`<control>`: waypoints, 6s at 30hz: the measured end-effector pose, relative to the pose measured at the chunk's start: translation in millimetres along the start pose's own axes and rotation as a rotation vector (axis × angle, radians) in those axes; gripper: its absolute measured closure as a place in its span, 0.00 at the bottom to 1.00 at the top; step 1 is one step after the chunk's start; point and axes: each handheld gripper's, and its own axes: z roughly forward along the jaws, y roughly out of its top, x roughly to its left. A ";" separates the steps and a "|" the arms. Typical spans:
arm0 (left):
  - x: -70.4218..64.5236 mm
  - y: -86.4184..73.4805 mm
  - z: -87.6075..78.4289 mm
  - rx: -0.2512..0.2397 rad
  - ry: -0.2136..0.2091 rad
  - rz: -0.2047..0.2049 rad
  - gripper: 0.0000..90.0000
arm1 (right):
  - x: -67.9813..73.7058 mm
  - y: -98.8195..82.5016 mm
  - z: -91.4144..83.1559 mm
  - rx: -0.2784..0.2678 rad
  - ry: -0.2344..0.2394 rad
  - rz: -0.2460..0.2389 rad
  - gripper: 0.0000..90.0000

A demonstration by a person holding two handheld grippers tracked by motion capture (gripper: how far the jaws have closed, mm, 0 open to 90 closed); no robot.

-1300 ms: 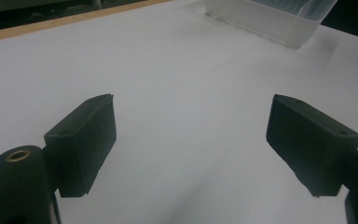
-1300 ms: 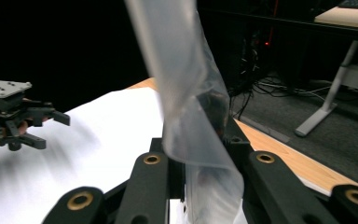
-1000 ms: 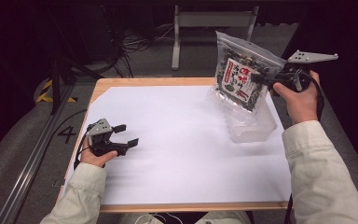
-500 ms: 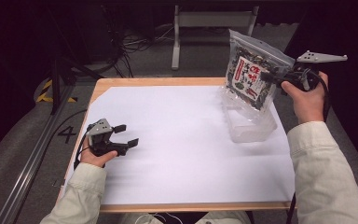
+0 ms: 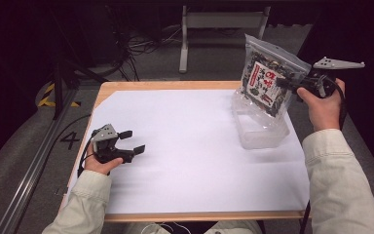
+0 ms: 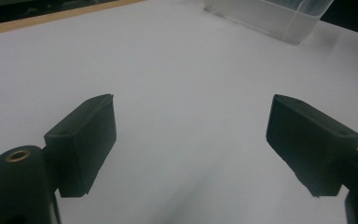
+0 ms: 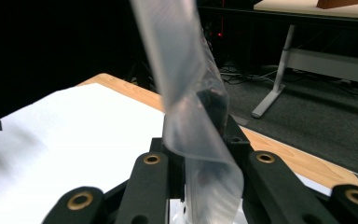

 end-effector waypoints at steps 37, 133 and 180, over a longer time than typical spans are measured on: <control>0.0 -0.7 0.4 0.016 -0.002 -0.008 0.19 | -15.5 -36.3 12.9 0.047 -0.032 0.017 0.84; -10.7 -8.7 -4.8 0.035 -0.005 -0.011 0.19 | 26.1 -7.3 -38.6 -0.202 0.002 -0.093 0.37; -32.4 -17.9 -18.6 -0.017 -0.074 0.010 0.15 | 123.6 -144.2 25.8 -0.078 0.252 -0.125 0.31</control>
